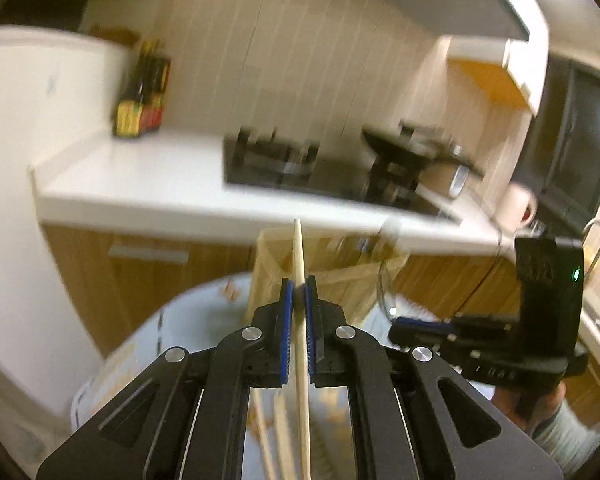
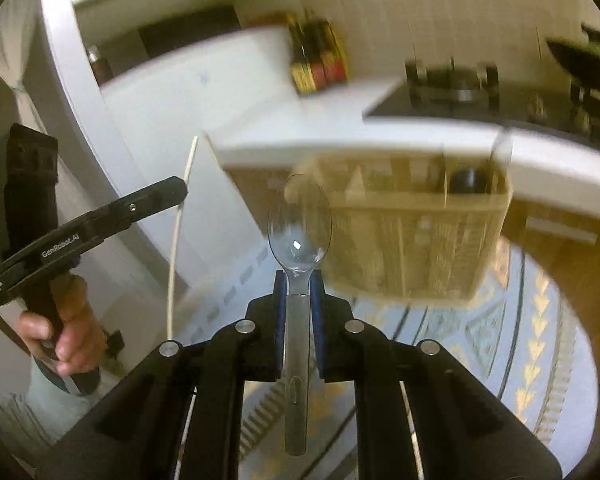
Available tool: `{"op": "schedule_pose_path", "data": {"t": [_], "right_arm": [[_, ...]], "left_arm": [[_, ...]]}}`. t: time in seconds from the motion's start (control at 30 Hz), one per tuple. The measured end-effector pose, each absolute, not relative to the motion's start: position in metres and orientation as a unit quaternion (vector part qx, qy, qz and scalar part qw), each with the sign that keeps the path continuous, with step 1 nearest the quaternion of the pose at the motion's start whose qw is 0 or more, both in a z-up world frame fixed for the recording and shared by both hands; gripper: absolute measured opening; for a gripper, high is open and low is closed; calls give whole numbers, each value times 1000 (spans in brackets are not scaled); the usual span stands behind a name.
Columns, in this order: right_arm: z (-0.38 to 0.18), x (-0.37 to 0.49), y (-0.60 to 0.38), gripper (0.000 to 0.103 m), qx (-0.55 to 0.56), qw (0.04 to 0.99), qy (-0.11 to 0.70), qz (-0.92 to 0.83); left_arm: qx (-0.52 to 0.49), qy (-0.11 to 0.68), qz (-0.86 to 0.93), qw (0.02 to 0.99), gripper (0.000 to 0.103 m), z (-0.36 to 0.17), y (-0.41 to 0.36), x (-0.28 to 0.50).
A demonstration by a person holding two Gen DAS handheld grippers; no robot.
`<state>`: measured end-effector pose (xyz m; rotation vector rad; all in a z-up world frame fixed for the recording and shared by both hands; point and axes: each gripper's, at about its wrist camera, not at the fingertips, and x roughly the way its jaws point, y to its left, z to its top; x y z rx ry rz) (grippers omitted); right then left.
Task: Organize utensils
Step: 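Lift the chopstick and spoon toward the beige caddy with both tools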
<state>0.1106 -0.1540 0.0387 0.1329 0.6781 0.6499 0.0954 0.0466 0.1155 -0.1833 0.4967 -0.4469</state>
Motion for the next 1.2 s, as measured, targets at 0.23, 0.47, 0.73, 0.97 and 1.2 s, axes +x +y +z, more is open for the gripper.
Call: {"op": "schedule_pose_path", "data": {"t": [0.23, 0.47, 0.73, 0.97, 1.2], "right_arm": [[93, 132, -165, 10, 65, 931, 237, 269], [112, 183, -198, 10, 104, 946, 213, 220], [100, 228, -224, 10, 143, 955, 197, 172], [78, 235, -223, 10, 127, 964, 179, 149], [58, 235, -218, 10, 107, 971, 169, 133]], "left_arm": [[-109, 151, -222, 957, 4, 157, 24, 121], [-127, 94, -225, 962, 4, 170, -2, 154], [-128, 61, -200, 970, 4, 164, -32, 190], [-123, 68, -176, 974, 4, 143, -46, 213], [-91, 61, -162, 981, 4, 123, -59, 215]]}}
